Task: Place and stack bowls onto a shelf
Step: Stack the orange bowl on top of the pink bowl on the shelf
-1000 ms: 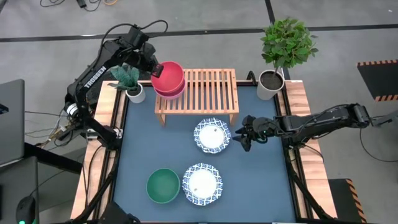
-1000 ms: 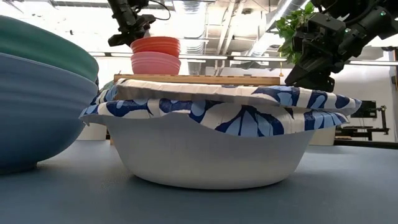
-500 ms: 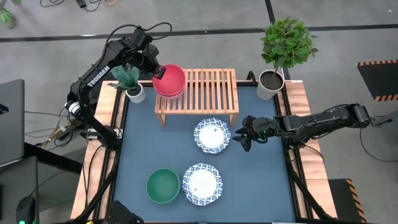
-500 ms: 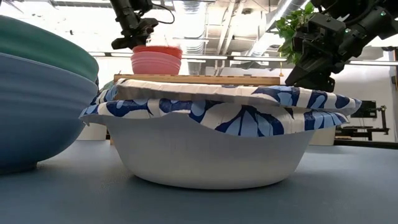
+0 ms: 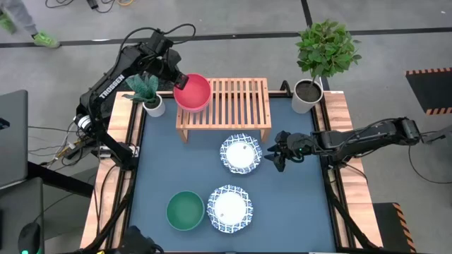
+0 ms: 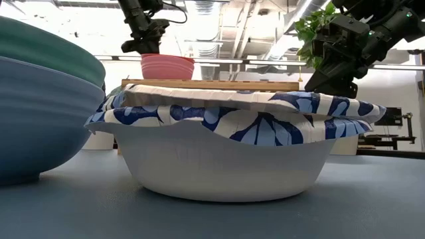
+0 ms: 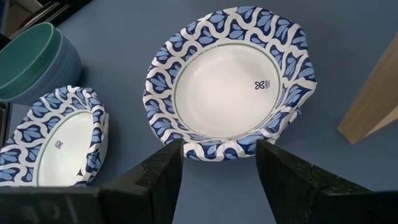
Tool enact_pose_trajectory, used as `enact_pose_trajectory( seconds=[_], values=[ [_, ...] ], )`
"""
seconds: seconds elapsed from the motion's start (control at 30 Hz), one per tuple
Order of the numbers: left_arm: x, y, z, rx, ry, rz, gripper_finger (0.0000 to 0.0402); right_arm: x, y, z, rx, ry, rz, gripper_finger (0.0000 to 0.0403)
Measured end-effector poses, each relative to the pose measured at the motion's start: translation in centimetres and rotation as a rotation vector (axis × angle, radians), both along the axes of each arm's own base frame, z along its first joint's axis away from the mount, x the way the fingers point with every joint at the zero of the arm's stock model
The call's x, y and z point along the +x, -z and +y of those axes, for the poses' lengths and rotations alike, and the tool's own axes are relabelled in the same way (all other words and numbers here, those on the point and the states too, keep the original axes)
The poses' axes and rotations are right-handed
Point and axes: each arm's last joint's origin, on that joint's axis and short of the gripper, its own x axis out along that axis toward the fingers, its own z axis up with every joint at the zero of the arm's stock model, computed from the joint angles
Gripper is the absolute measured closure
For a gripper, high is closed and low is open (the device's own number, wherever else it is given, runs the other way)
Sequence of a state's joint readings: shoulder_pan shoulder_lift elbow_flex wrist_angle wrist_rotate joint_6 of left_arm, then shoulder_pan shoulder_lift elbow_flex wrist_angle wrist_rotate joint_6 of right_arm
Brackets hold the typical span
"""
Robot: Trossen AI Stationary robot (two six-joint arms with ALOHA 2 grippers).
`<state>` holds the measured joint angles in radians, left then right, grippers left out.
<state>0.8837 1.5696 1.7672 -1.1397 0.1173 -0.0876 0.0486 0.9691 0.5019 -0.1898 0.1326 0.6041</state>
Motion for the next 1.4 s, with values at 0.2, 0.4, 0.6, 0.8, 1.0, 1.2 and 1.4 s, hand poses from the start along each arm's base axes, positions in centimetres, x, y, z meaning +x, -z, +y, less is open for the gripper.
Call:
enact_pose_trajectory(
  seconds=[0.2,0.4,0.6,0.8,1.0,1.2,1.4],
  values=[
    [0.0,0.0,0.0,0.01,0.015,0.006,0.0242,0.0,0.0,0.0,0.0,0.0,0.0,0.0177],
    [0.0,-0.1,0.0,0.017,0.02,0.004,0.0223,0.0,0.0,0.0,0.0,0.0,0.0,0.0177],
    [-0.2,-0.7,-0.2,0.025,0.016,-0.008,0.0223,0.0,0.0,0.0,0.007,0.005,-0.001,0.0177],
    [-0.4,-2.7,-0.5,0.07,0.008,-0.053,0.0223,0.0,0.0,0.0,0.013,0.01,-0.002,0.0177],
    [-0.7,-4.4,-0.8,0.12,-0.01,-0.093,0.0223,0.0,0.0,0.0,0.013,0.009,-0.001,0.0177],
    [-0.3,-4.9,-0.5,0.162,0.032,-0.153,0.0223,0.0,0.0,0.0,0.013,0.009,-0.001,0.0177],
    [0.6,-5.1,-0.2,0.213,0.07,-0.221,0.0223,0.0,0.0,0.0,0.013,0.009,-0.001,0.0177]
  ],
)
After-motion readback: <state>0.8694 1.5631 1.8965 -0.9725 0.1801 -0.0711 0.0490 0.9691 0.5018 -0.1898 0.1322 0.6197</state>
